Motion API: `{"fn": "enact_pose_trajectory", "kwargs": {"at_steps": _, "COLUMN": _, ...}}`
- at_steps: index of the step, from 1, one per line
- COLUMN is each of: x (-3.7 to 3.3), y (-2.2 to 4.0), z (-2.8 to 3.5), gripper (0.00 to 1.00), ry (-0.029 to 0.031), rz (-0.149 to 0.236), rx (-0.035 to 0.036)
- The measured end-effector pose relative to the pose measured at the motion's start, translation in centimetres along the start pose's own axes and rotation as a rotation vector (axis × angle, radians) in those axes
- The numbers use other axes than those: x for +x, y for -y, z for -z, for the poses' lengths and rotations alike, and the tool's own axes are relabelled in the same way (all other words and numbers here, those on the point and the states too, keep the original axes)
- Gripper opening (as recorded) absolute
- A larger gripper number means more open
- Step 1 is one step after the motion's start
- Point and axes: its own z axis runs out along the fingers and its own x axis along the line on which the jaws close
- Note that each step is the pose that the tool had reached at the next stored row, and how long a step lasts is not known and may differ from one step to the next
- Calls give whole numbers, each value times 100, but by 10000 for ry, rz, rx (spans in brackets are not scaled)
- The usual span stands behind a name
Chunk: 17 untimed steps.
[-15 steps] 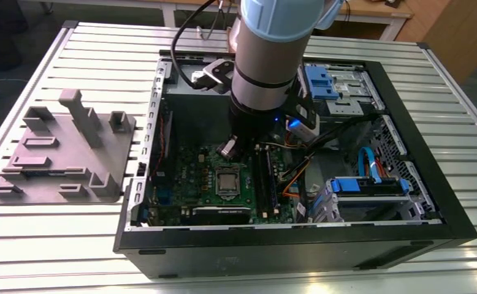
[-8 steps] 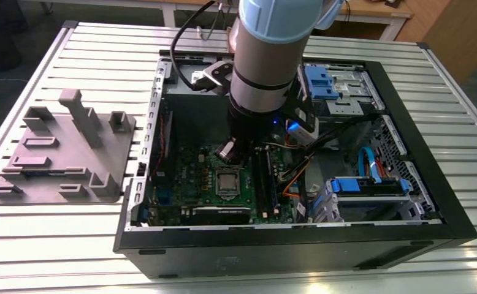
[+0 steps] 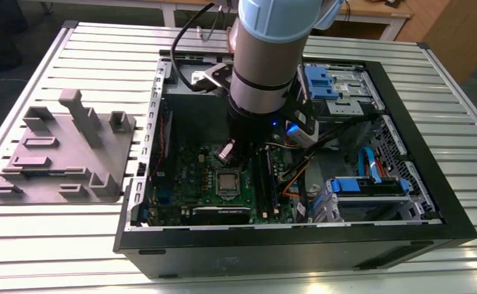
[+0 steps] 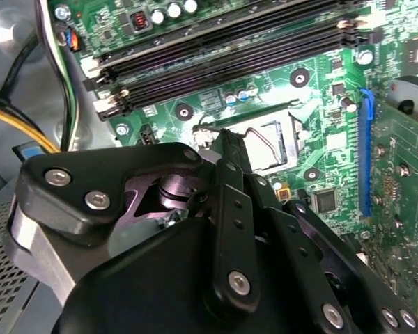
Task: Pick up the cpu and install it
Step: 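Install the first cpu locking lever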
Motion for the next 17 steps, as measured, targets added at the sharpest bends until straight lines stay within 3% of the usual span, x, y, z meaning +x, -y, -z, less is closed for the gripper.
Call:
{"fn": "enact_pose_trajectory", "kwargs": {"at_steps": 4, "x": 11, "y": 12, "z": -11, "gripper": 10, "ry": -44, "rz": -162, "rx": 47}}
{"fn": "enact_pose_trajectory", "kwargs": {"at_steps": 10, "x": 36, "y": 40, "z": -43, "gripper": 10, "ry": -42, "rz": -400, "rx": 54}}
{"fn": "enact_pose_trajectory", "kwargs": {"at_steps": 17, "x": 54, "y": 61, "z": -56, "gripper": 10, "ry": -42, "rz": -407, "rx": 53}}
